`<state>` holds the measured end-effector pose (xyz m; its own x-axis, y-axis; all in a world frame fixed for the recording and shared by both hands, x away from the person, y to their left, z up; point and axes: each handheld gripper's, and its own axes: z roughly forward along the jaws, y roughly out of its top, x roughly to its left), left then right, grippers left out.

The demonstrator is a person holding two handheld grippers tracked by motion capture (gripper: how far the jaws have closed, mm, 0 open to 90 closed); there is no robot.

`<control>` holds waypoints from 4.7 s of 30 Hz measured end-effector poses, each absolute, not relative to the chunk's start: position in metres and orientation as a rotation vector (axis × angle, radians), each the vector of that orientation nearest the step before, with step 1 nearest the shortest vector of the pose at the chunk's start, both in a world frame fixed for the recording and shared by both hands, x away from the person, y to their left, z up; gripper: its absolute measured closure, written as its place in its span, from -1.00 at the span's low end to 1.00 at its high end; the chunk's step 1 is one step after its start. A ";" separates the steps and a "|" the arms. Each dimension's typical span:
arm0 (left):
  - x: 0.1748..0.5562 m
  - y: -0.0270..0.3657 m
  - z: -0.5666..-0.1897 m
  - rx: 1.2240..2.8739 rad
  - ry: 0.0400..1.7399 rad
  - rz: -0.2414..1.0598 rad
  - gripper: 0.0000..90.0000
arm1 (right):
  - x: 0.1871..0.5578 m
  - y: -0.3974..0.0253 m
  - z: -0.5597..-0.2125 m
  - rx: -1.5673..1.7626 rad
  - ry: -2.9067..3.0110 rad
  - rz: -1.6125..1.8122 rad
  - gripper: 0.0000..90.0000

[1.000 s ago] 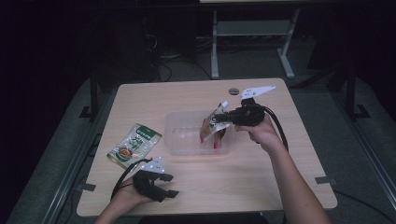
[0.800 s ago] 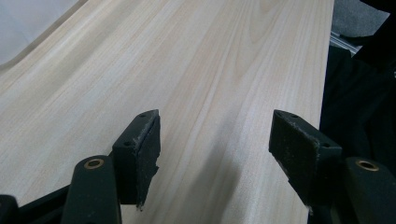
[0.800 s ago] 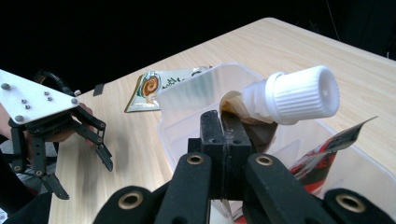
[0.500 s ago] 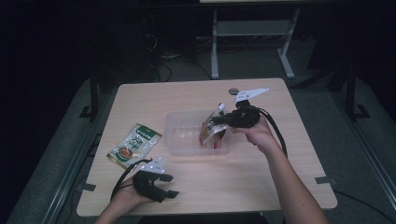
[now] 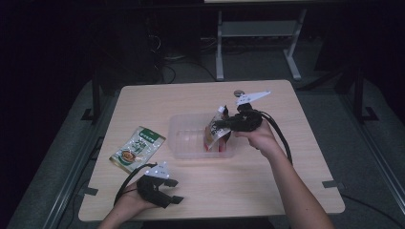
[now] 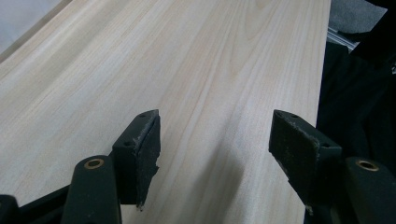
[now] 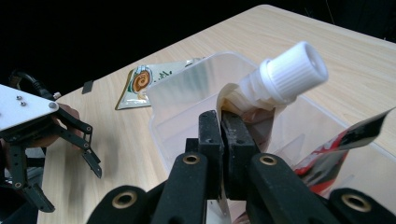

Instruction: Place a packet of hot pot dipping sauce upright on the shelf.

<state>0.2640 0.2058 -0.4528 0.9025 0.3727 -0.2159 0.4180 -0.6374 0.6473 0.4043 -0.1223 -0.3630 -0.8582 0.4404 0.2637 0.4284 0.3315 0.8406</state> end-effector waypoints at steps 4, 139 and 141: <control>0.265 0.206 -0.453 2.323 0.568 -0.084 -0.25 | 0.404 -0.119 -0.364 0.828 2.553 1.598 0.87; 0.384 0.372 -0.447 2.107 1.264 0.309 0.95 | 0.273 -0.178 -0.440 0.878 2.671 1.269 -0.20; 0.383 0.371 -0.446 2.130 1.239 0.295 1.00 | 0.273 -0.178 -0.440 0.878 2.670 1.268 -0.20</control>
